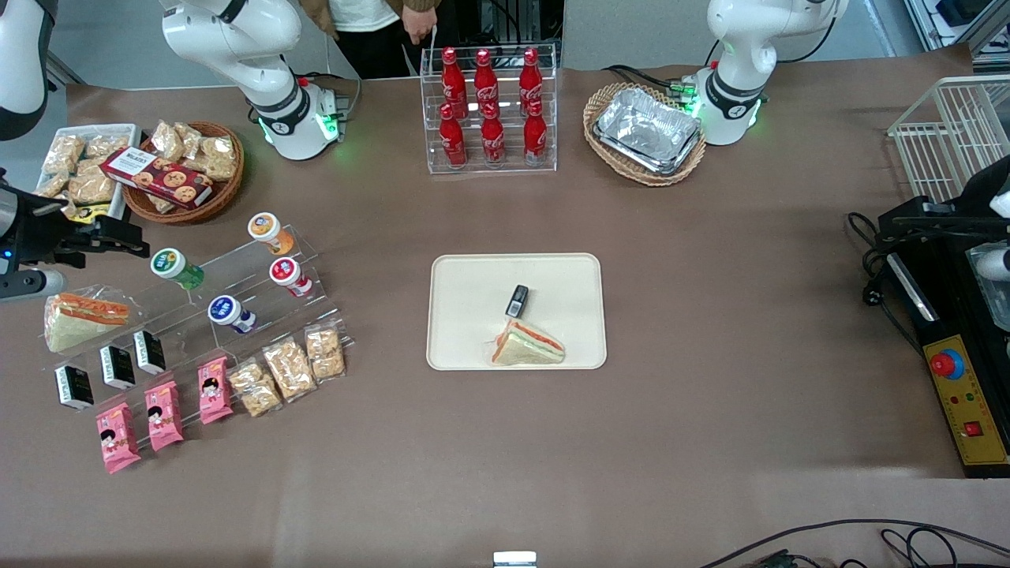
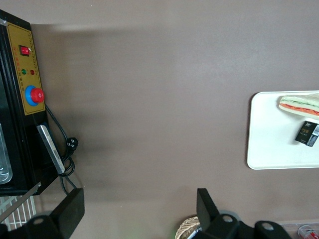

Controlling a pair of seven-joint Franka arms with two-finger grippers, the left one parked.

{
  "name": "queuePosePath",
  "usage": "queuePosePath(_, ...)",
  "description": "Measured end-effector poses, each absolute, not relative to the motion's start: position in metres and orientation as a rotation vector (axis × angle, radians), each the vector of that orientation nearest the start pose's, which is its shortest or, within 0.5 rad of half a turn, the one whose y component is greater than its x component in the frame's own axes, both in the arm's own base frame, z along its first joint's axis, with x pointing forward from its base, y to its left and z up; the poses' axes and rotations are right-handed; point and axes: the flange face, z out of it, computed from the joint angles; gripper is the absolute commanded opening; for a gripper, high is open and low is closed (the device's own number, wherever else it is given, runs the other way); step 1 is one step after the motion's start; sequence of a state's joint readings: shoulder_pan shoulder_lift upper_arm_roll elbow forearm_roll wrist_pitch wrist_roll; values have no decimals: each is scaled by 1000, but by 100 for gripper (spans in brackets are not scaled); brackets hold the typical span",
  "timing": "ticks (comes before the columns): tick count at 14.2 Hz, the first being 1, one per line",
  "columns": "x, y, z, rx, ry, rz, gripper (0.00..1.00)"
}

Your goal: Place green gum on tray

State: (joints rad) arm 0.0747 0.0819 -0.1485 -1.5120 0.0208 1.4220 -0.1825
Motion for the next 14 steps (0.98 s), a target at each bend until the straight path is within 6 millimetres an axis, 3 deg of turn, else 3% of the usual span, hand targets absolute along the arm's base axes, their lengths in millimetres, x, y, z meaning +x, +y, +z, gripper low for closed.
queuePosePath(6, 550, -111, 544, -3051, -339, 302, 100)
queuePosePath(14, 501, -113, 464, -3044, -371, 287, 100)
